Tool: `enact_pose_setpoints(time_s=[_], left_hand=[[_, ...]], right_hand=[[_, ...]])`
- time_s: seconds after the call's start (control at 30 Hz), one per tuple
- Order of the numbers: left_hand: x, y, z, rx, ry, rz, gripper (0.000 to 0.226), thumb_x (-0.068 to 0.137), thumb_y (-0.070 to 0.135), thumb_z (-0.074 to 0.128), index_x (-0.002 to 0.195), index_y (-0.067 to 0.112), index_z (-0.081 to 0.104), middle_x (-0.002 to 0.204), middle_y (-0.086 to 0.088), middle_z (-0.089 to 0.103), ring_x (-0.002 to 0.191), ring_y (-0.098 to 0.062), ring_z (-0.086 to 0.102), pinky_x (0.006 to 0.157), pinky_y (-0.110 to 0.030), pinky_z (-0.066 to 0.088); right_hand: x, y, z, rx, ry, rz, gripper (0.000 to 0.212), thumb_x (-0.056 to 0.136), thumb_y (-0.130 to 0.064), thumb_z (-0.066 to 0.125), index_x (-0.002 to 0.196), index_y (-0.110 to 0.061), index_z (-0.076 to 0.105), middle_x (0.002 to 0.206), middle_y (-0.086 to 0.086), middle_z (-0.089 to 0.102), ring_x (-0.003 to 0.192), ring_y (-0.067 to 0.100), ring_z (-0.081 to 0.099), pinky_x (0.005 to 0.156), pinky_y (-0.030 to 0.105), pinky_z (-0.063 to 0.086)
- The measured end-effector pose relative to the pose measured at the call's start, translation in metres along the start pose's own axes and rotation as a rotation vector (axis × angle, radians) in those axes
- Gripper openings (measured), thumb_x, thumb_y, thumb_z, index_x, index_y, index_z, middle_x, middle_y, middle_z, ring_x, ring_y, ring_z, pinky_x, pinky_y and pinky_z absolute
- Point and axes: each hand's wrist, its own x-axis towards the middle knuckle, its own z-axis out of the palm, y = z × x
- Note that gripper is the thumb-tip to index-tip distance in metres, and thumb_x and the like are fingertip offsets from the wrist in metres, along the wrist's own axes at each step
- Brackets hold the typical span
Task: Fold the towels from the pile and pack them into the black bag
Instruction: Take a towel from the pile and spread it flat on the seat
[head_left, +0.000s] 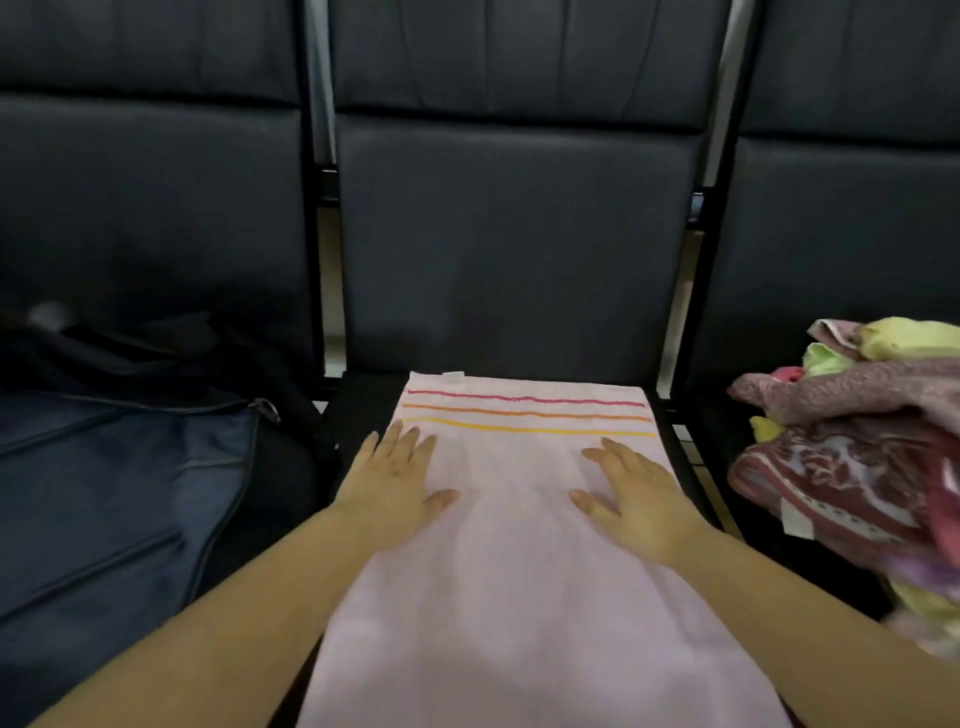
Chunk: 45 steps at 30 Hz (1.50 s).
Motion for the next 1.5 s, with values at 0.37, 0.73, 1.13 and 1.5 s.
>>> enact_pose_setpoints(time_s=[0.37, 0.73, 1.13, 1.5], left_hand=[[-0.137, 0.012, 0.038, -0.29, -0.038, -0.314, 0.046, 0.099, 0.02, 0.039, 0.144, 0.013, 0.032, 0.141, -0.008, 0.031, 0.127, -0.026, 0.038, 0.101, -0.034, 0.038], [-0.141, 0.009, 0.029, -0.559, -0.079, -0.415, 0.038, 0.096, 0.022, 0.053, 0.122, -0.005, 0.05, 0.108, -0.014, 0.06, 0.103, -0.029, 0.058, 0.076, -0.03, 0.046], [-0.19, -0.018, 0.008, -1.109, -0.038, -0.101, 0.033, 0.086, 0.01, 0.068, 0.105, 0.036, 0.069, 0.118, 0.005, 0.066, 0.11, -0.015, 0.06, 0.104, -0.037, 0.044], [-0.227, -0.025, -0.002, -0.375, 0.167, -0.008, 0.015, 0.09, 0.026, 0.065, 0.087, 0.041, 0.064, 0.09, 0.008, 0.052, 0.088, -0.012, 0.055, 0.074, -0.024, 0.039]], right_hand=[[-0.141, 0.019, 0.017, 0.333, 0.18, 0.37, 0.064, 0.087, -0.023, 0.066, 0.142, -0.013, 0.036, 0.147, 0.01, 0.032, 0.123, 0.029, 0.048, 0.097, 0.034, 0.04], [-0.179, 0.028, 0.013, 0.464, 0.132, 0.503, 0.022, 0.081, -0.017, 0.073, 0.097, -0.007, 0.063, 0.085, 0.004, 0.062, 0.088, 0.025, 0.06, 0.07, 0.03, 0.045], [-0.213, 0.046, -0.022, 1.073, -0.072, 0.246, 0.03, 0.085, 0.006, 0.063, 0.108, -0.013, 0.064, 0.101, 0.013, 0.071, 0.082, 0.019, 0.069, 0.061, 0.022, 0.053], [-0.243, 0.03, -0.031, 0.222, 0.121, 0.051, 0.02, 0.087, -0.015, 0.068, 0.079, -0.033, 0.062, 0.087, -0.006, 0.062, 0.08, 0.011, 0.059, 0.064, 0.019, 0.039]])
